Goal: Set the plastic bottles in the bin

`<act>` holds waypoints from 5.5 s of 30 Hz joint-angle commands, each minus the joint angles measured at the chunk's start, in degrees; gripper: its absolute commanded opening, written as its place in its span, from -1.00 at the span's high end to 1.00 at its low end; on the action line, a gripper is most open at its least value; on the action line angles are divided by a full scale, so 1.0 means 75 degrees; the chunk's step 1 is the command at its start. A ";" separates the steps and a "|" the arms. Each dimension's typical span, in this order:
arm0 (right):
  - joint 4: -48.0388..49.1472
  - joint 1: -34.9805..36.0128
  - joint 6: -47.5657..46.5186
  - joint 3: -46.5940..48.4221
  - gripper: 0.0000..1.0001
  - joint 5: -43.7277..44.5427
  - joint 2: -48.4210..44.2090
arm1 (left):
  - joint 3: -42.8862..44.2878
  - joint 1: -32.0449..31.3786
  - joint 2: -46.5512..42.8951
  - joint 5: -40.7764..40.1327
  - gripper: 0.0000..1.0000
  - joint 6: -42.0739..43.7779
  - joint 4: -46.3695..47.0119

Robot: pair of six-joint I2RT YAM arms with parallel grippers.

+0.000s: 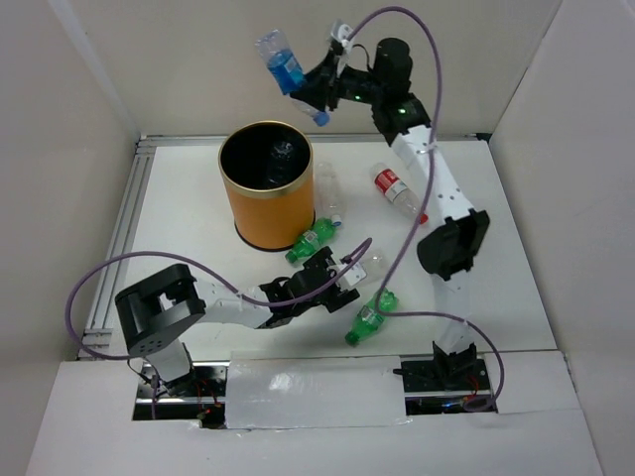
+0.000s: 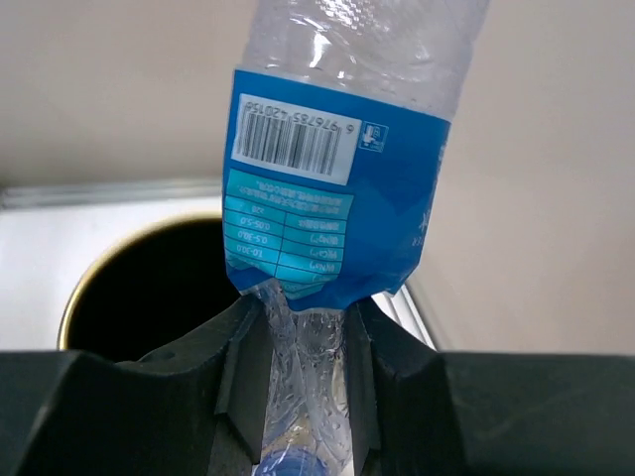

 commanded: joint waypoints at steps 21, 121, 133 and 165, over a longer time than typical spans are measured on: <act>0.0142 -0.1027 0.2222 -0.0553 -0.90 -0.0662 -0.0209 | 0.0860 0.0061 0.1477 -0.1004 0.76 0.0294 0.1290; 0.2872 0.1711 0.2893 0.1753 -0.98 0.0298 0.2017 | 0.1223 -0.0877 0.1218 0.0802 -0.99 -0.2834 -0.0270; 0.0422 -0.1612 0.2082 -0.0717 -0.98 0.0790 -0.0690 | 0.1482 -0.0877 0.1537 0.0274 0.54 -0.2765 -0.0388; -0.2040 0.0432 -0.8476 -0.7891 -0.99 0.1002 -0.2545 | 0.4913 0.4489 -0.0752 -0.3254 -0.73 -0.2926 -0.3044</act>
